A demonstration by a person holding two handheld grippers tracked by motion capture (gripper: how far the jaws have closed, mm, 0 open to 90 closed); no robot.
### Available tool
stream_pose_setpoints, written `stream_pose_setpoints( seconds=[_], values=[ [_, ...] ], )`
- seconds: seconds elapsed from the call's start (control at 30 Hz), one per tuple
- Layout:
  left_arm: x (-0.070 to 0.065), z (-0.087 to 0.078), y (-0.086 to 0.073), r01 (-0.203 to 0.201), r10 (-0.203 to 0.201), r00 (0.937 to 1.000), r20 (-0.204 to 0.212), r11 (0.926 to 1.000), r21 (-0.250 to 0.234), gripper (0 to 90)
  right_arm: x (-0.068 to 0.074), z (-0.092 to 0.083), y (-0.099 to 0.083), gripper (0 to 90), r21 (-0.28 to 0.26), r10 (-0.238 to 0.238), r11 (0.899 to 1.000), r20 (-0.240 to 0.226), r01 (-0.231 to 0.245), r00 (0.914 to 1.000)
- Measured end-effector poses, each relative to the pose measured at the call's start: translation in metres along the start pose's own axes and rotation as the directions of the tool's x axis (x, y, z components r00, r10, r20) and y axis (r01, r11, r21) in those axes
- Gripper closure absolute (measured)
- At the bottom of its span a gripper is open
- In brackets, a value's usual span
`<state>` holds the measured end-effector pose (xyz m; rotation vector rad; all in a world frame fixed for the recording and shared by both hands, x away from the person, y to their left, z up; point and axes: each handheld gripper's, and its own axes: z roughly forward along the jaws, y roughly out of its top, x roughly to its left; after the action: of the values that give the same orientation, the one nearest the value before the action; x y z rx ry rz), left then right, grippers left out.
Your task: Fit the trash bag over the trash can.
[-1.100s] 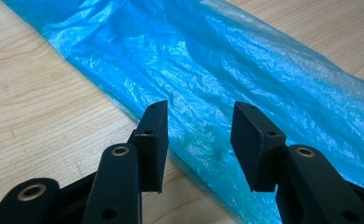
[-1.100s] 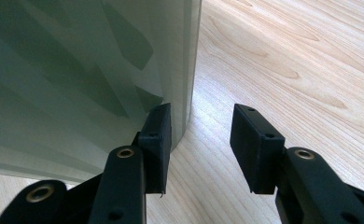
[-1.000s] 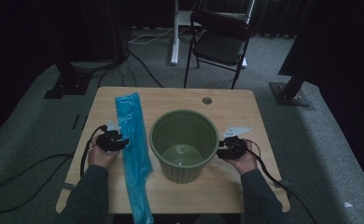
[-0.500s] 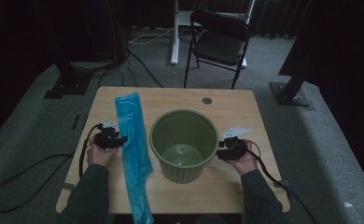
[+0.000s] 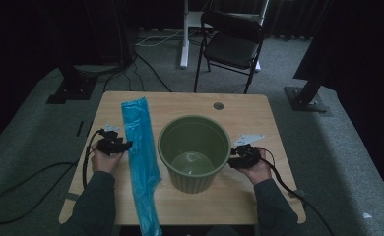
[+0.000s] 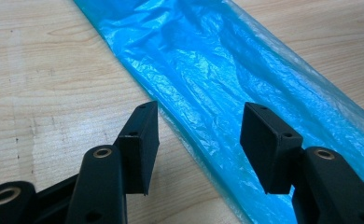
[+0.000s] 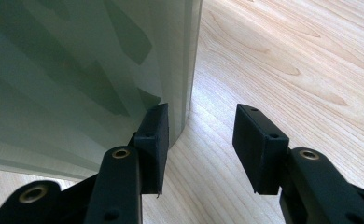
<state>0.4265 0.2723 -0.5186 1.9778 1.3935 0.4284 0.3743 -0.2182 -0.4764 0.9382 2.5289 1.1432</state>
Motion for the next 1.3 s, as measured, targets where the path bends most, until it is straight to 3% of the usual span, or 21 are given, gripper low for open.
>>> stream_pose_setpoints(
  seconds=[0.27,0.6,0.9,1.03,1.23,1.3],
  values=[
    [0.006,0.012,-0.001,0.019,-0.018,0.9997,-0.017,0.9988,0.045,45.1,0.001,-0.001,0.0,54.9,0.001,-0.006,1.0,0.003,0.006,1.0],
    [0.005,0.02,0.005,0.034,-0.035,0.9994,0.009,0.9986,0.04,41.7,0.002,0.0,-0.001,54.8,0.005,-0.004,1.0,0.003,0.004,1.0],
    [-0.008,0.029,0.012,-0.001,0.0,0.9999,0.016,0.9987,0.052,38.1,0.002,0.001,-0.001,54.6,0.016,-0.009,1.0,0.006,0.009,0.9999],
    [-0.013,0.033,0.016,-0.022,0.022,0.9998,-0.002,0.9985,0.05,38.1,0.002,0.002,-0.001,54.6,0.019,-0.01,1.0,0.005,0.01,0.9999],
    [-0.026,0.043,0.021,-0.085,0.09,0.9929,-0.078,0.9945,0.062,39.1,0.003,0.001,-0.002,54.3,0.022,-0.014,1.0,0.008,0.014,0.9999],
    [-0.026,0.043,0.022,-0.085,0.089,0.9929,-0.078,0.9946,0.059,40.2,0.003,0.001,-0.002,54.2,0.023,-0.014,1.0,0.008,0.014,0.9999]
  ],
)
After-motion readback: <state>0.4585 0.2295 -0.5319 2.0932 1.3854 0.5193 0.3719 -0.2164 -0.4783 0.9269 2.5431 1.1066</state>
